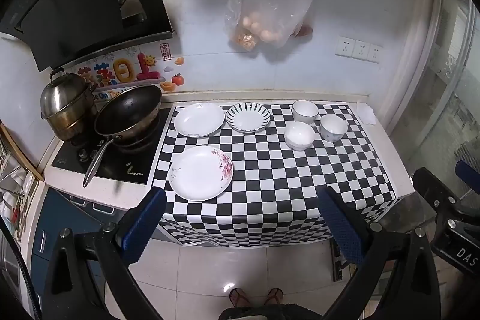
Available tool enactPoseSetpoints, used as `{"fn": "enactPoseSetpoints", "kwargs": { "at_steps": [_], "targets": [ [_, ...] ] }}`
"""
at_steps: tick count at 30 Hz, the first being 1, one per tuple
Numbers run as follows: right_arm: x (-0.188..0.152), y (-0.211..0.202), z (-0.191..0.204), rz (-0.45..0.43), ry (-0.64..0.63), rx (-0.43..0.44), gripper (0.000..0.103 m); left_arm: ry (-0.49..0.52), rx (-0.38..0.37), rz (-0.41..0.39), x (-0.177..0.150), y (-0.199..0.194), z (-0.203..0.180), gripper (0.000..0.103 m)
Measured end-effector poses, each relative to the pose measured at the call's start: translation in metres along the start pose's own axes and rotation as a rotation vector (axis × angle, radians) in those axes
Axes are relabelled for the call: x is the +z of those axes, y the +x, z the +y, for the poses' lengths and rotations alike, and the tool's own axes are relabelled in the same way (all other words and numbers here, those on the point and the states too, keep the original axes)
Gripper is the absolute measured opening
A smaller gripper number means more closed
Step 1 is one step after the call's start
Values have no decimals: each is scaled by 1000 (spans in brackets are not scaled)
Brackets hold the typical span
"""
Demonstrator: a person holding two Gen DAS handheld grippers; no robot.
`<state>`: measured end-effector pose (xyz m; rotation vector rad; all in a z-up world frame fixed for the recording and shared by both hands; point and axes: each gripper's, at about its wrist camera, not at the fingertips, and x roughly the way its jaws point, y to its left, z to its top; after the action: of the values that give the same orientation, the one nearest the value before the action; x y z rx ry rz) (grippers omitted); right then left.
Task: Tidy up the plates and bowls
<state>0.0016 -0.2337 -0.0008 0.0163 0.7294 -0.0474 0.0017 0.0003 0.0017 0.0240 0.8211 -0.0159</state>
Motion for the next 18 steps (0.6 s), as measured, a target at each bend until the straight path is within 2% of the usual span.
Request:
{"fn": "enactPoseSetpoints", "kwargs": {
  "at_steps": [18],
  "targets": [
    [-2,-1,-1,4,2,1,103,-6,-3,-7,-1,-7,-3,103]
  ]
}}
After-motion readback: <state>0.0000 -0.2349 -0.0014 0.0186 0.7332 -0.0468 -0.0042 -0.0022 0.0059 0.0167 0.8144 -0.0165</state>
